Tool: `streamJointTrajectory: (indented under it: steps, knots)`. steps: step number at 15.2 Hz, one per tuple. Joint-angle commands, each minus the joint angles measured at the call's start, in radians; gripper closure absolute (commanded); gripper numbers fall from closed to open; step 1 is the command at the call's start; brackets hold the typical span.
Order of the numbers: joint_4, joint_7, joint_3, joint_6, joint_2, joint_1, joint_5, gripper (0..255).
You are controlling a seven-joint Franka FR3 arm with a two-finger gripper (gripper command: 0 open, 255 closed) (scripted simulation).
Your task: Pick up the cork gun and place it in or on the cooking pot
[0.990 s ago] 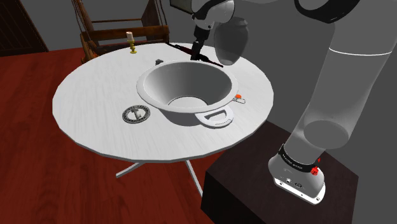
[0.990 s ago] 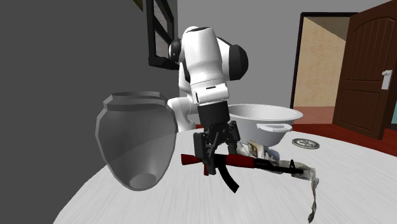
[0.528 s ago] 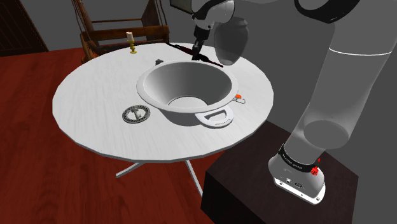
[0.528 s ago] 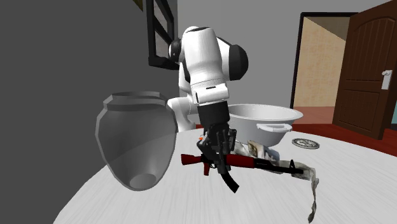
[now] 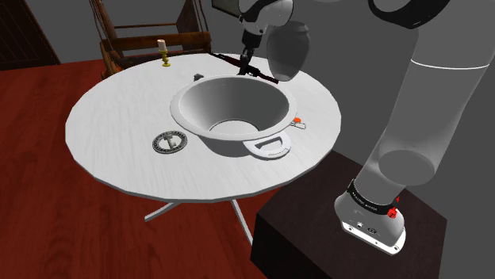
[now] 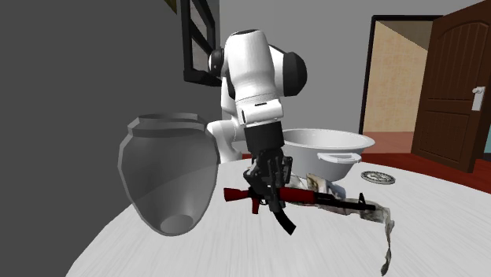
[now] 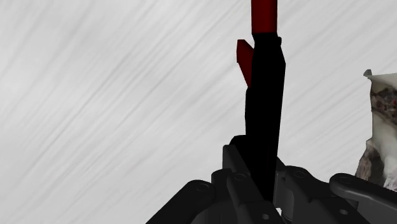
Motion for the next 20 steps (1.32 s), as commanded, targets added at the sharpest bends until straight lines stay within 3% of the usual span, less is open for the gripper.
streamJointTrajectory:
  steps: [1, 20]
  knots:
    - [0.014, 0.006, -0.001, -0.019, -0.006, 0.001, -0.005, 255]
    - [0.233, 0.059, -0.01, -0.26, -0.033, -0.004, -0.039, 255]
